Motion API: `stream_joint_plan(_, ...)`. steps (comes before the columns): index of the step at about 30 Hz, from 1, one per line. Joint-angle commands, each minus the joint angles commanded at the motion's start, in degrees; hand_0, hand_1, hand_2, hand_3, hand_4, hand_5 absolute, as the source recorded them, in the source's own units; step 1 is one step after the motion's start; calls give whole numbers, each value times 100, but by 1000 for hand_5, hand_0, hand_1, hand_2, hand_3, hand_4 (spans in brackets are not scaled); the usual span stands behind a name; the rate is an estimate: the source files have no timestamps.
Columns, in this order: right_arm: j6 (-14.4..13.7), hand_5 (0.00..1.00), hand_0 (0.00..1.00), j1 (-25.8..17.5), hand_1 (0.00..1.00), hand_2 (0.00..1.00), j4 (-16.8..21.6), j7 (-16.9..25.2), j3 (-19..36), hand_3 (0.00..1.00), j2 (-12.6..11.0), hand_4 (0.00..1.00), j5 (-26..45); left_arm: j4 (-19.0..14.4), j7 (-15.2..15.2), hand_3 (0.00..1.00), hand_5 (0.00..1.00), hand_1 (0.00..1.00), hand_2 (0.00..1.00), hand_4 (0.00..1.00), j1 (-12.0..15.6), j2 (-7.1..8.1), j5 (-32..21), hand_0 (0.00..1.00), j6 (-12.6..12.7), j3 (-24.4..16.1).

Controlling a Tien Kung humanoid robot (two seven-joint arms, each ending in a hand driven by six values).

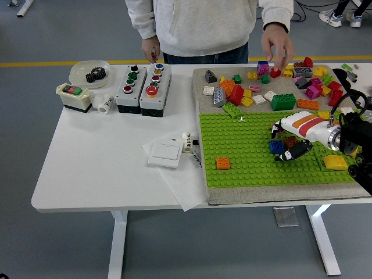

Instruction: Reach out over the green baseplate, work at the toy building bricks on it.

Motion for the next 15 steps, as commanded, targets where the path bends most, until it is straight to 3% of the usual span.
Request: stream_joint_plan(15, -337, 523, 707, 13, 606, 640, -166, 63, -53, 545, 81, 900, 62, 0, -10, 595, 595, 730, 734, 658, -33, -7, -28, 739, 19, 25)
